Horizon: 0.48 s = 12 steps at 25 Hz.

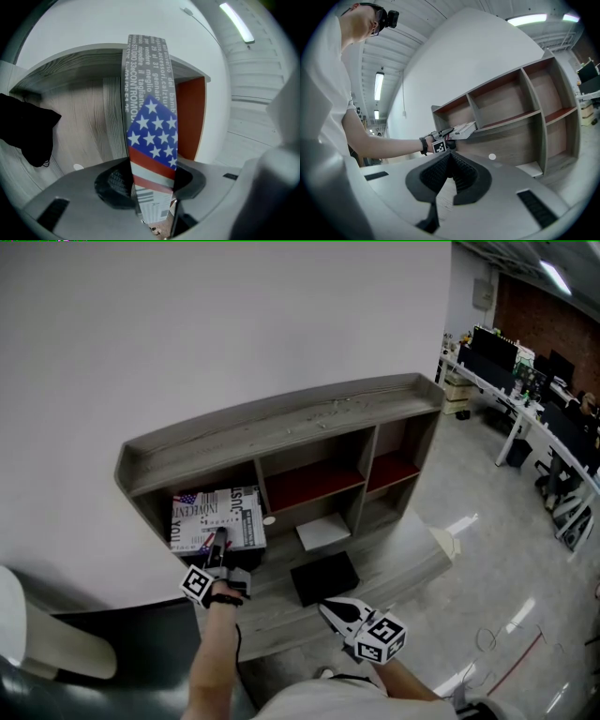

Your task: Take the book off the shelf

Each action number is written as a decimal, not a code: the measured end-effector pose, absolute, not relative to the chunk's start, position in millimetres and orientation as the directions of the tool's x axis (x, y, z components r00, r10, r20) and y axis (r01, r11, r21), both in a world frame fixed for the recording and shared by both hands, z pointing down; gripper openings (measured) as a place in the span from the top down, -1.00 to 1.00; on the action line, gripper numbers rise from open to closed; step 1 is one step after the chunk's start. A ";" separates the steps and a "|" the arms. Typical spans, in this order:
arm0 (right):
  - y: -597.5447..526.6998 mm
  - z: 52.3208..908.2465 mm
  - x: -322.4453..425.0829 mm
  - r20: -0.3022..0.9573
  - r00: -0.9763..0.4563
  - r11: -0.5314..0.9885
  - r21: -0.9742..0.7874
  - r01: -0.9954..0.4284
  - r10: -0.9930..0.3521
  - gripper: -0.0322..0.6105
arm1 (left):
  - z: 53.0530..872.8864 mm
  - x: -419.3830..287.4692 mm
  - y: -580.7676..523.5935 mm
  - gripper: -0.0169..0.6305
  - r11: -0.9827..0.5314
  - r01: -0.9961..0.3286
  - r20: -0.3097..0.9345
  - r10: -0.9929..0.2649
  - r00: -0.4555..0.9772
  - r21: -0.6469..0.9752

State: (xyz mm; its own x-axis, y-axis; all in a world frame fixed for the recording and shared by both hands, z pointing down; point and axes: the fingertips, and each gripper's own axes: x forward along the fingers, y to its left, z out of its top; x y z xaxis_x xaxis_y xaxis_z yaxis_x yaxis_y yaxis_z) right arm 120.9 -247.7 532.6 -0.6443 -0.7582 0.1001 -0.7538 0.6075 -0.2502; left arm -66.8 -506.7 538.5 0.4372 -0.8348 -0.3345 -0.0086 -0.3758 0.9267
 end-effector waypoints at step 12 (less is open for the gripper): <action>-215.0 524.8 130.7 0.109 -0.589 0.557 -0.224 -0.800 -0.801 0.83 | 544.8 -75.0 -479.4 0.38 -0.394 -0.051 -0.333 -0.831 0.445 0.918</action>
State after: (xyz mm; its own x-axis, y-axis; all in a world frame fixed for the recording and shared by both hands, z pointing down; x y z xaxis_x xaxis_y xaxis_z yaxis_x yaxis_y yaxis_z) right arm 130.7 -215.0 524.8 -0.5886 -0.8011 0.1086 -0.7997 0.5572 -0.2236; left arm -75.0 -479.4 544.8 0.4454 -0.8312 -0.3328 -0.0506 -0.3945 0.9175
